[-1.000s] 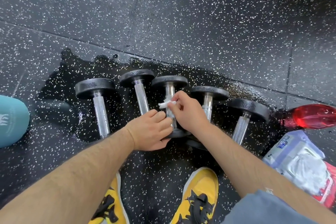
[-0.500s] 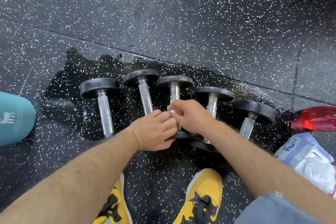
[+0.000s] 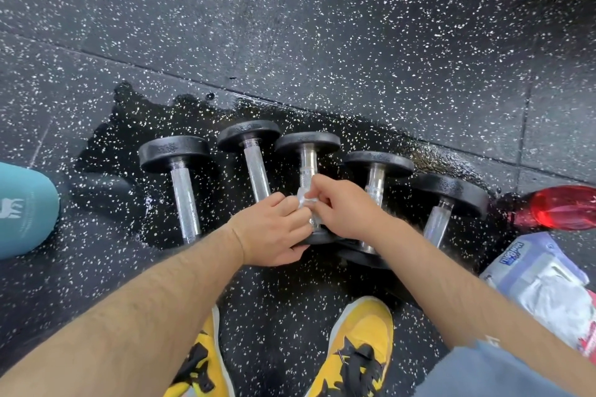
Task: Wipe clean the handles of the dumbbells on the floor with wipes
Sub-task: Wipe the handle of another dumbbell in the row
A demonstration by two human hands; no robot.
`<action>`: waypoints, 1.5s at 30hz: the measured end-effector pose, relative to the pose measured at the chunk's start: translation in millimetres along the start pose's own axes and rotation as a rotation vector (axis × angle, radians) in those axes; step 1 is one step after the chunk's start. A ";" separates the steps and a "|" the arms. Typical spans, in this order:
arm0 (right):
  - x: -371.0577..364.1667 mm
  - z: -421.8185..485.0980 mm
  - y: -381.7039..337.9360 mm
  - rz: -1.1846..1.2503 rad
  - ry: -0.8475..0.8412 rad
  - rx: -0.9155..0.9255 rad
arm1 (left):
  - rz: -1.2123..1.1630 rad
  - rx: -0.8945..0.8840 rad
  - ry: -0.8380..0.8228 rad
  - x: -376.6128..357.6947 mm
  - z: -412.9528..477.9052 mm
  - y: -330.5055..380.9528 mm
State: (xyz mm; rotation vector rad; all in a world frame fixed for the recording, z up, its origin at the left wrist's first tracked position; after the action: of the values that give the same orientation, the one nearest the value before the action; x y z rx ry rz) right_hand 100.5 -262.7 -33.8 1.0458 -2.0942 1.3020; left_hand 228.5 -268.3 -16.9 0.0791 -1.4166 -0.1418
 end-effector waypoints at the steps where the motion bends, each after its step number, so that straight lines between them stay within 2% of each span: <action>1: -1.8 -0.9 -0.1 -0.012 -0.011 -0.002 | 0.000 -0.001 -0.001 0.0 0.4 -0.1; 5: 3.6 4.7 3.7 0.063 0.066 -0.088 | -0.013 0.002 0.001 2.3 1.0 -0.6; 10: -4.3 -3.2 2.9 0.146 0.052 -0.124 | -0.008 0.000 0.001 0.8 1.0 -0.6; 15: 3.5 3.5 12.2 0.309 0.125 -0.285 | 0.010 0.006 -0.023 -0.7 0.5 -0.1; 18: -2.5 0.2 12.7 0.295 0.095 -0.278 | 0.002 -0.003 -0.028 -0.6 0.4 -0.4; 23: 6.5 17.0 18.4 0.339 0.143 -0.302 | 0.006 0.007 -0.043 -0.1 1.4 0.0; 28: -3.7 9.3 17.1 0.282 0.022 -0.271 | 0.014 0.000 -0.038 1.2 1.4 -1.2; 33: 8.7 22.0 21.2 0.309 0.060 -0.271 | 0.006 0.008 -0.057 -1.7 1.3 0.1; 38: -13.5 6.2 23.0 0.277 -0.070 -0.264 | 0.017 0.008 -0.061 -2.6 0.3 -2.0; 45: -6.3 4.5 17.0 0.222 -0.016 -0.187 | 0.014 0.002 -0.041 -0.1 0.7 -0.1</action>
State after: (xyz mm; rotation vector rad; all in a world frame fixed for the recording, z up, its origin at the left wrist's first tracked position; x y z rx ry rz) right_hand 90.9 -260.0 -49.6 0.7648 -2.3459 1.1699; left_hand 227.7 -268.4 -16.9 0.0682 -1.4580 -0.1313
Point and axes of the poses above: each hand's wrist, its own z-axis towards the middle knuckle, its own x-axis out of the back of the hand, y = z × x, the point moved 7 cm from there along z, towards the middle knuckle, and after that the axes turned 9 degrees about -z, right-handed, at the moved point
